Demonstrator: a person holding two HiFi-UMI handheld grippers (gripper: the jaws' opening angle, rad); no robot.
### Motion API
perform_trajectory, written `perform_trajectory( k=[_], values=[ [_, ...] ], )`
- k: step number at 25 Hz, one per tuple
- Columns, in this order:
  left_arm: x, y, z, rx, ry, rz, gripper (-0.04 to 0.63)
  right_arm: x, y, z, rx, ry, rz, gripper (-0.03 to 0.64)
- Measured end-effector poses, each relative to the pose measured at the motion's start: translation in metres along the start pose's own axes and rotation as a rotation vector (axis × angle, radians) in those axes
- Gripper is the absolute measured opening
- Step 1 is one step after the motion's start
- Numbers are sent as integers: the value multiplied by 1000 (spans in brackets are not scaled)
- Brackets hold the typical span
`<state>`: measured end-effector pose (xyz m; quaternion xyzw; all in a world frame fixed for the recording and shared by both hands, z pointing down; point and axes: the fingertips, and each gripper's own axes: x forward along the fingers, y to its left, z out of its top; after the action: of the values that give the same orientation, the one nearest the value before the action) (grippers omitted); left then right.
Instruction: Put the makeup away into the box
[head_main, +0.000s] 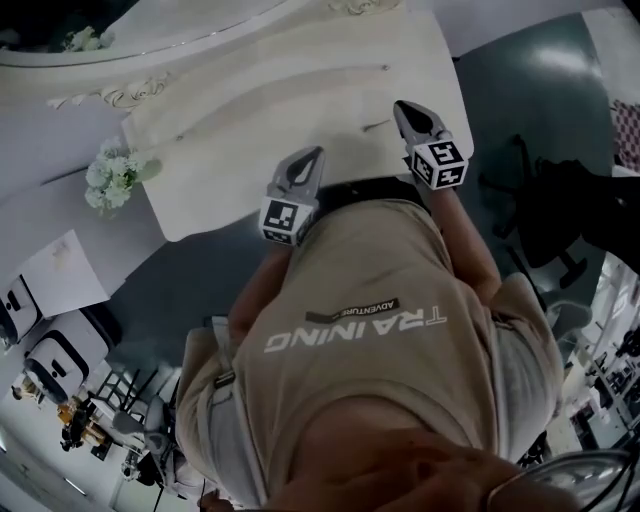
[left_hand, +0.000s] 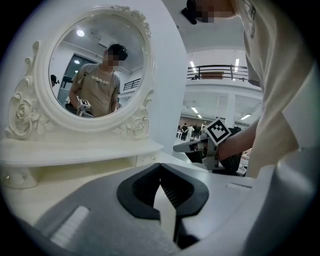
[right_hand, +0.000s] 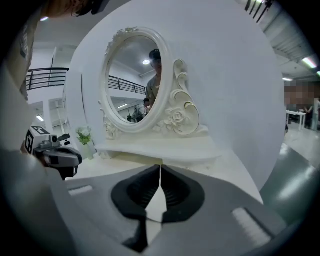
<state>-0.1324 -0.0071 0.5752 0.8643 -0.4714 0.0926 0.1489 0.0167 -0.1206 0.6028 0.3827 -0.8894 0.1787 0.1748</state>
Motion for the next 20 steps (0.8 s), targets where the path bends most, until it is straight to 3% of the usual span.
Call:
perform_trajectory(
  k=[4, 10, 20],
  values=[
    [27, 4, 19, 12, 23, 54, 6, 26, -30, -4, 2, 34, 22, 72],
    [72, 2, 23, -10, 97, 98, 6, 74, -82, -18, 67, 92, 25, 92],
    [90, 7, 14, -89, 119, 168, 6, 119, -97, -37, 130, 162, 13, 129]
  ],
)
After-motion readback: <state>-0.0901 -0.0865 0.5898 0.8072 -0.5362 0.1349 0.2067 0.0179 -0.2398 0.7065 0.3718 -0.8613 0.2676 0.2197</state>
